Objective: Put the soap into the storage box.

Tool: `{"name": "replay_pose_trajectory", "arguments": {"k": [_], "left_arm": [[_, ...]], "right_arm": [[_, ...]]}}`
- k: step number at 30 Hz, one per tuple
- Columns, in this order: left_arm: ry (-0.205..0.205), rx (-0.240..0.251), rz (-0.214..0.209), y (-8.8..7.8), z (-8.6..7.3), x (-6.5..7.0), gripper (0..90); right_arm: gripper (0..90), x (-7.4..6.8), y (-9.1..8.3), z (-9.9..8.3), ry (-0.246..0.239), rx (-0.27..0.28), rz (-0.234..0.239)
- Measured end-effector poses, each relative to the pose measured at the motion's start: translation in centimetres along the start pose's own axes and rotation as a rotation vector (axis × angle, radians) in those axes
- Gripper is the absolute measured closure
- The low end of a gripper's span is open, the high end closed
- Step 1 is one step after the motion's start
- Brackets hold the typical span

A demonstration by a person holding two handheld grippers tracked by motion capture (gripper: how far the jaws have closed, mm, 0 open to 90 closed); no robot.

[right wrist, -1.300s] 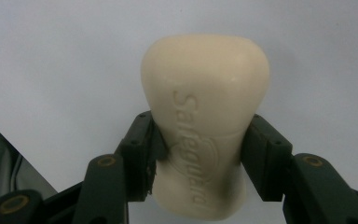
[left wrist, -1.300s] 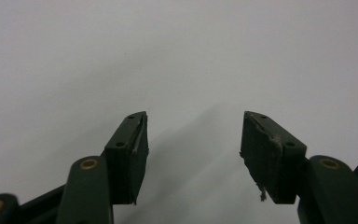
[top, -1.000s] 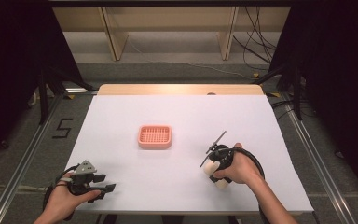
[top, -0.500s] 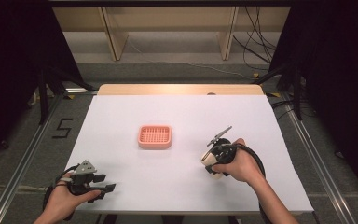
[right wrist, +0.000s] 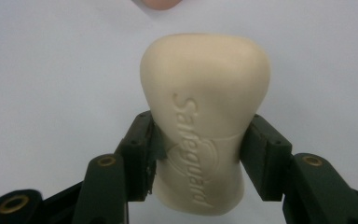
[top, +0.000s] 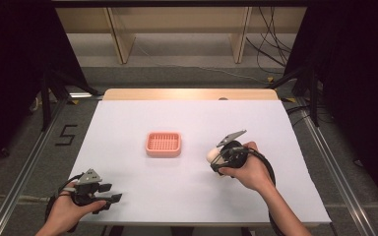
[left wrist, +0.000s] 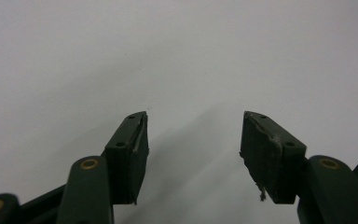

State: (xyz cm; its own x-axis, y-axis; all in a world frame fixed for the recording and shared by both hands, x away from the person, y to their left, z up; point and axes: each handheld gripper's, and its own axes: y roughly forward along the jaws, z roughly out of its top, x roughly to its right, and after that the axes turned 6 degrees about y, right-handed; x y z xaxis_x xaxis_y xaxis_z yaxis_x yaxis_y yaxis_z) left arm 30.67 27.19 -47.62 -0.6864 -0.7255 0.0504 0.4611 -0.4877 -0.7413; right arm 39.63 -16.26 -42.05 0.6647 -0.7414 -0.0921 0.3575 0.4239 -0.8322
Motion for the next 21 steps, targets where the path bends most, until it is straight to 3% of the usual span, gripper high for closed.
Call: {"name": "replay_pose_trajectory", "arguments": {"k": [1, 10, 13, 16, 21], "left_arm": [[0.0, 0.0, 0.0, 0.0, 0.0, 0.0, 41.2], [-0.005, -0.004, 0.008, -0.2, -0.1, 0.1, 41.2], [-0.001, -0.006, -0.002, -0.3, -0.2, 0.1, 41.2], [-0.009, -0.001, 0.021, -0.3, -0.3, 0.1, 41.2], [-0.004, -0.006, 0.005, -0.6, -0.5, 0.1, 41.2]], "right_arm": [[50.5, -0.2, -0.2, 0.0, 0.024, -0.01, 0.004], [50.5, -0.3, 0.4, 1.2, -0.001, 0.036, -0.009], [50.5, -0.3, 0.4, 1.6, -0.01, 0.027, -0.006], [50.5, -0.2, 0.6, 1.9, -0.021, 0.034, -0.005], [50.5, -0.2, 1.0, 2.5, -0.024, 0.049, -0.011]]}}
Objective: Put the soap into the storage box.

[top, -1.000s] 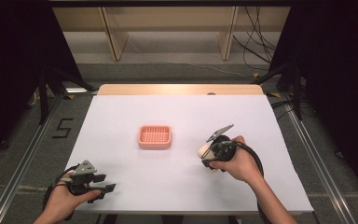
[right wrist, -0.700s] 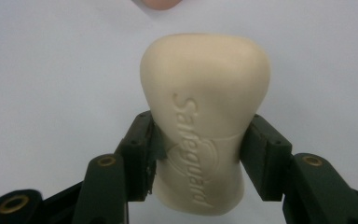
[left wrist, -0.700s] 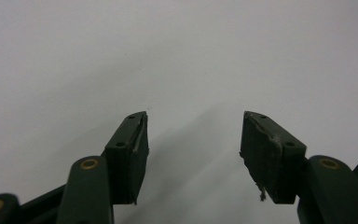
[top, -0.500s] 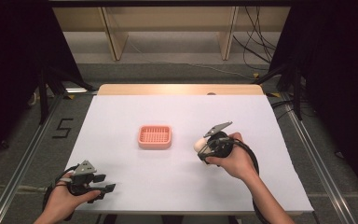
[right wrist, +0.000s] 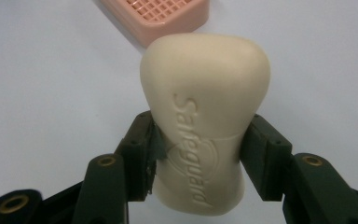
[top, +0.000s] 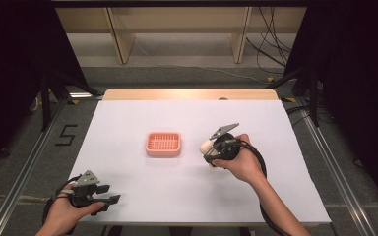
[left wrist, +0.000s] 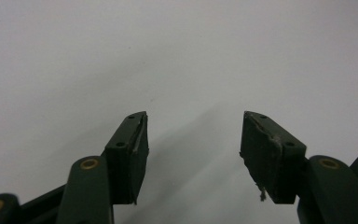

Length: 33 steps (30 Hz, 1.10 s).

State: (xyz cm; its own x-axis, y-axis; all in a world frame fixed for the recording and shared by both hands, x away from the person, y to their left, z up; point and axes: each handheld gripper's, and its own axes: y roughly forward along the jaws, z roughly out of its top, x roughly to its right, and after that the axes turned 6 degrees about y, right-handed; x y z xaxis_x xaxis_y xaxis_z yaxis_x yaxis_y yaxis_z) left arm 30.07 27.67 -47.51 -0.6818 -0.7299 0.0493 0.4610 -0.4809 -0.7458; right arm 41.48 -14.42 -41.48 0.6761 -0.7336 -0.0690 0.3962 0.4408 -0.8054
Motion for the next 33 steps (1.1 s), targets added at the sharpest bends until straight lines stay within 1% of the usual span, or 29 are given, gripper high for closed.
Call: {"name": "replay_pose_trajectory", "arguments": {"k": [1, 2, 4, 5, 7, 8, 9, 10, 11, 12, 13, 14, 15, 17, 18, 19, 20, 22, 23, 24, 25, 28, 29, 32, 33], "left_arm": [[-0.011, 0.008, 0.006, 0.0, 0.0, 0.1, 41.2], [-0.018, 0.007, 0.015, 0.0, -0.1, 0.1, 41.2], [-0.01, 0.005, 0.015, -0.1, -0.1, 0.0, 41.2], [-0.026, 0.006, 0.014, -0.1, -0.2, 0.1, 41.2], [-0.026, 0.005, 0.015, -0.2, -0.3, 0.0, 41.2], [-0.03, 0.009, 0.015, -0.2, -0.4, 0.1, 41.2], [-0.03, 0.009, 0.015, -0.2, -0.4, 0.1, 41.2], [-0.024, 0.011, 0.015, -0.3, -0.4, 0.1, 41.2], [-0.023, 0.011, 0.021, -0.3, -0.5, 0.0, 41.2], [-0.026, 0.007, 0.024, -0.4, -0.5, 0.1, 41.2], [-0.021, 0.004, 0.014, -0.5, -0.5, 0.0, 41.2], [-0.021, 0.004, 0.014, -0.5, -0.5, 0.0, 41.2], [-0.018, 0.004, 0.015, -0.5, -0.5, 0.0, 41.2], [-0.02, 0.007, 0.015, -0.5, -0.5, 0.0, 41.2], [-0.02, 0.007, 0.015, -0.5, -0.5, 0.0, 41.2], [-0.024, 0.008, 0.022, -0.4, -0.5, 0.1, 41.2], [-0.024, 0.008, 0.022, -0.4, -0.5, 0.1, 41.2], [-0.025, 0.005, 0.025, -0.3, -0.5, 0.1, 41.2], [-0.035, 0.011, 0.017, -0.3, -0.5, 0.1, 41.2], [-0.032, 0.012, 0.021, -0.3, -0.5, 0.1, 41.2], [-0.024, 0.013, 0.023, -0.3, -0.4, 0.1, 41.2], [-0.026, 0.013, 0.021, -0.3, -0.4, 0.1, 41.2], [-0.025, 0.013, 0.019, -0.3, -0.4, 0.1, 41.2], [-0.025, 0.013, 0.019, -0.3, -0.4, 0.1, 41.3], [-0.03, 0.014, 0.015, -0.3, -0.4, 0.1, 41.3]], "right_arm": [[50.5, 0.0, 0.0, 0.1, -0.009, 0.003, 0.012], [50.5, -0.1, 0.1, 0.2, -0.002, 0.007, 0.002], [50.5, -0.1, 0.1, 0.3, -0.004, 0.002, 0.007], [50.5, 0.0, 0.3, 0.4, -0.013, 0.019, 0.007], [50.5, 0.0, 0.4, 0.6, -0.015, 0.02, 0.008], [50.5, -0.1, 0.5, 0.7, -0.006, 0.019, 0.011], [50.5, -0.1, 0.5, 0.7, -0.006, 0.019, 0.011], [50.5, -0.1, 0.6, 0.7, -0.014, 0.037, 0.005], [50.5, -0.1, 0.6, 0.9, -0.003, 0.022, 0.001], [50.5, 0.0, 0.6, 1.0, -0.014, 0.028, 0.012], [50.5, -0.1, 0.7, 1.0, -0.005, 0.045, 0.004], [50.5, -0.1, 0.7, 1.0, -0.005, 0.045, 0.004], [50.5, 0.1, 0.6, 1.2, -0.022, 0.041, 0.007], [50.5, -0.1, 0.5, 1.4, -0.004, 0.042, 0.004], [50.5, -0.1, 0.6, 1.5, -0.009, 0.044, 0.012], [50.5, -0.1, 0.7, 1.5, -0.029, 0.057, 0.006], [50.5, -0.1, 0.7, 1.5, -0.029, 0.057, 0.006], [50.5, -0.2, 0.5, 1.7, -0.014, 0.038, 0.008], [50.5, -0.3, 0.7, 1.9, -0.015, 0.049, 0.014], [50.5, -0.3, 0.5, 2.0, -0.02, 0.037, 0.002], [50.5, -0.2, 0.6, 2.2, -0.029, 0.042, 0.005], [50.5, -0.4, 0.6, 2.4, -0.02, 0.044, 0.001], [50.4, -0.5, 0.7, 2.6, -0.019, 0.065, 0.0], [50.5, -0.6, 0.6, 2.9, -0.025, 0.049, 0.005], [50.5, -0.6, 0.6, 3.0, -0.028, 0.047, 0.002]]}}
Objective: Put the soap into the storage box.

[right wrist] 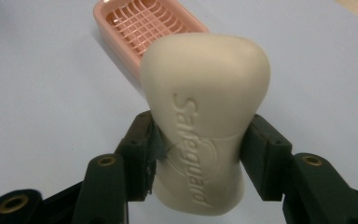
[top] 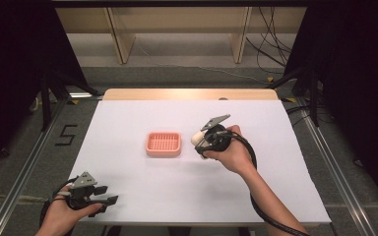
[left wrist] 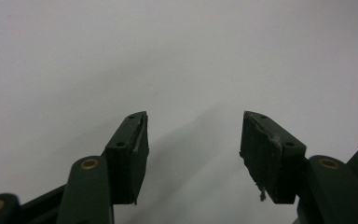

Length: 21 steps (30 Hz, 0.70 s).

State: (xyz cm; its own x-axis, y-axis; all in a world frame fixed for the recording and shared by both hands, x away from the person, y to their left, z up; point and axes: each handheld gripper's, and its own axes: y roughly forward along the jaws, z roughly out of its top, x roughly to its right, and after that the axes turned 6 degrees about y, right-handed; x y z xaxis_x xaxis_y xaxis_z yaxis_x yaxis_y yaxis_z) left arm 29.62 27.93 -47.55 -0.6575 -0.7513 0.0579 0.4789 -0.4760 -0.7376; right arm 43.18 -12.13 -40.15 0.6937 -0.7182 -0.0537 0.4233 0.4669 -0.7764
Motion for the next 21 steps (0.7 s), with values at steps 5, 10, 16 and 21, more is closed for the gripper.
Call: {"name": "replay_pose_trajectory", "arguments": {"k": [5, 10, 16, 21], "left_arm": [[0.008, -0.002, 0.003, 0.0, 0.0, 0.0, 41.4], [0.008, 0.0, 0.004, 0.0, 0.0, -0.1, 41.3], [0.012, 0.001, 0.007, 0.0, 0.1, -0.1, 41.3], [0.011, 0.001, 0.005, 0.0, 0.1, -0.1, 41.3]], "right_arm": [[50.4, -0.2, 0.1, 0.4, -0.004, 0.007, 0.0], [50.5, -0.3, 0.4, 0.8, -0.031, 0.021, 0.0], [50.5, -0.5, 0.6, 1.1, -0.02, 0.016, 0.001], [50.5, -0.7, 0.6, 1.3, -0.006, 0.011, 0.007]]}}
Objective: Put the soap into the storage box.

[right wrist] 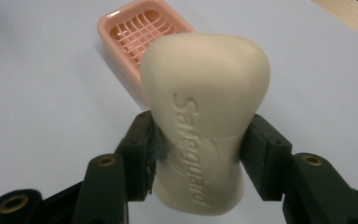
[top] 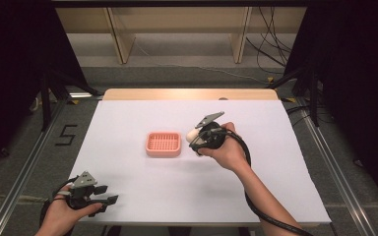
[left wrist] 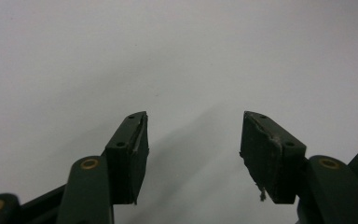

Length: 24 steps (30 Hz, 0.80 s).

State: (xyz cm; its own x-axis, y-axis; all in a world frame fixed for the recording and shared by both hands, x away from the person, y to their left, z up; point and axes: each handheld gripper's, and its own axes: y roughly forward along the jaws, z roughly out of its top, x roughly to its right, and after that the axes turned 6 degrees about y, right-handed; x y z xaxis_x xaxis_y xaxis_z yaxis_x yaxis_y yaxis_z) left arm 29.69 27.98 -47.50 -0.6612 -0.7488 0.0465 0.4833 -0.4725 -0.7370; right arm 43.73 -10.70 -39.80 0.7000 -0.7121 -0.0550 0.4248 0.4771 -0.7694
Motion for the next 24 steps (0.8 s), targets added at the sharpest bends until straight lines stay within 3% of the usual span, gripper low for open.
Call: {"name": "replay_pose_trajectory", "arguments": {"k": [2, 6, 7, 12, 16, 18, 19, 24], "left_arm": [[0.0, 0.0, 0.001, 0.0, 0.0, 0.0, 41.3], [0.01, -0.001, -0.01, 0.0, 0.0, -0.1, 41.3], [0.008, 0.0, -0.01, 0.0, 0.0, -0.1, 41.3], [0.008, 0.0, -0.011, 0.0, 0.0, -0.1, 41.3], [0.008, 0.001, -0.011, 0.0, 0.0, -0.1, 41.3], [0.009, 0.001, -0.011, 0.0, 0.0, -0.1, 41.3], [0.008, 0.0, -0.012, 0.0, 0.0, -0.1, 41.3], [0.009, 0.0, -0.012, 0.0, 0.0, -0.1, 41.3]], "right_arm": [[50.5, 0.1, 0.0, 0.2, -0.025, 0.01, -0.008], [50.5, -0.1, 0.2, 0.4, -0.013, 0.015, -0.001], [50.5, 0.1, 0.3, 0.5, -0.054, 0.026, -0.006], [50.5, 0.1, 0.5, 0.6, -0.055, 0.026, 0.001], [50.5, -0.2, 0.5, 0.8, -0.013, 0.015, -0.002], [50.5, -0.2, 0.5, 0.8, -0.016, 0.014, -0.006], [50.5, 0.0, 0.7, 0.9, -0.049, 0.027, -0.01], [50.5, -0.2, 0.7, 1.1, -0.025, 0.018, -0.014]]}}
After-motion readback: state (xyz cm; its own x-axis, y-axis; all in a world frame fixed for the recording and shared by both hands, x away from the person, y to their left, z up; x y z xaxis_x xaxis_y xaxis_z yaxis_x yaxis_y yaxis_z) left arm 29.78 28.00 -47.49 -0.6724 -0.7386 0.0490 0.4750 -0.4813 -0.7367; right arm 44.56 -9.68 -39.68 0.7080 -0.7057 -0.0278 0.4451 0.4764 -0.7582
